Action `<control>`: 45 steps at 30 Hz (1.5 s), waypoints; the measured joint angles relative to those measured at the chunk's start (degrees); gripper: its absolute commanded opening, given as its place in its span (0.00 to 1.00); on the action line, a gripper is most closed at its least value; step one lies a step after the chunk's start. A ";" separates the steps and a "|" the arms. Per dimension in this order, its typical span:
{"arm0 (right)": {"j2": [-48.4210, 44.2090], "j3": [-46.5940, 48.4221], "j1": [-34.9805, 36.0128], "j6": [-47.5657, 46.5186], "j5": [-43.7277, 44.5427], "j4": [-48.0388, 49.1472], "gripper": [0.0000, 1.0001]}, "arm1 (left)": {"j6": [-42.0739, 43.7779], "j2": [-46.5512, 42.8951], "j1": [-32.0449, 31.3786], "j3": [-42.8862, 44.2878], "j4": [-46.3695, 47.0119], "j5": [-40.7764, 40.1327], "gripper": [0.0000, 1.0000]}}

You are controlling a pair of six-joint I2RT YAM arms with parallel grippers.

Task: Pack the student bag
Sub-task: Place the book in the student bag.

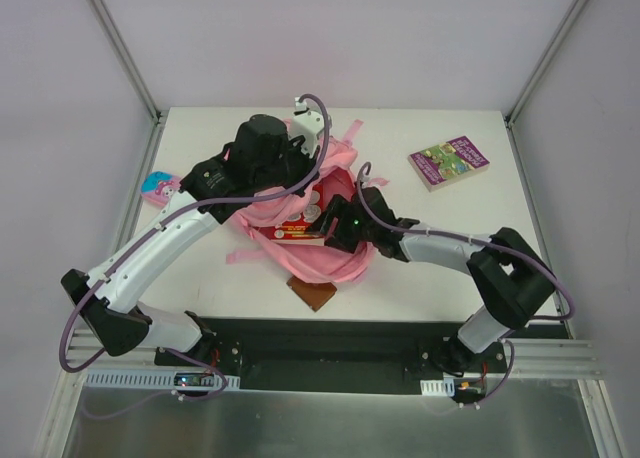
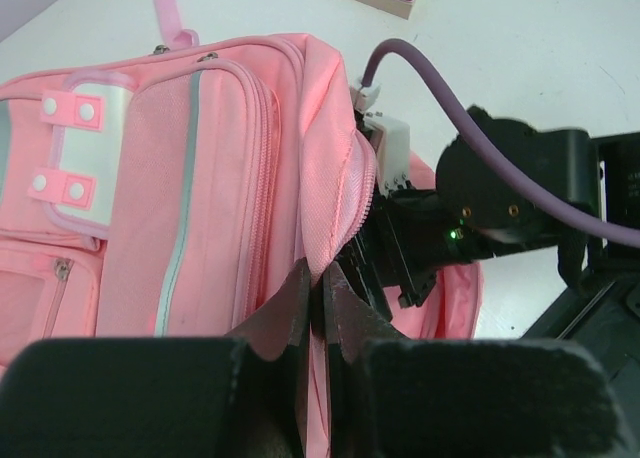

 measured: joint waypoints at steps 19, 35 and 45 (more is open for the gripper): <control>-0.15 -5.57 4.52 10.99 17.11 12.52 0.19 | 0.00 0.00 0.02 -0.02 0.13 -0.33 0.00; 15.08 10.47 -0.83 7.21 3.19 15.45 0.54 | -1.01 0.00 0.02 -0.44 0.26 -0.33 0.00; 11.85 9.73 -0.85 2.99 2.36 13.88 0.66 | -1.29 0.00 0.07 -0.63 0.96 -0.35 0.00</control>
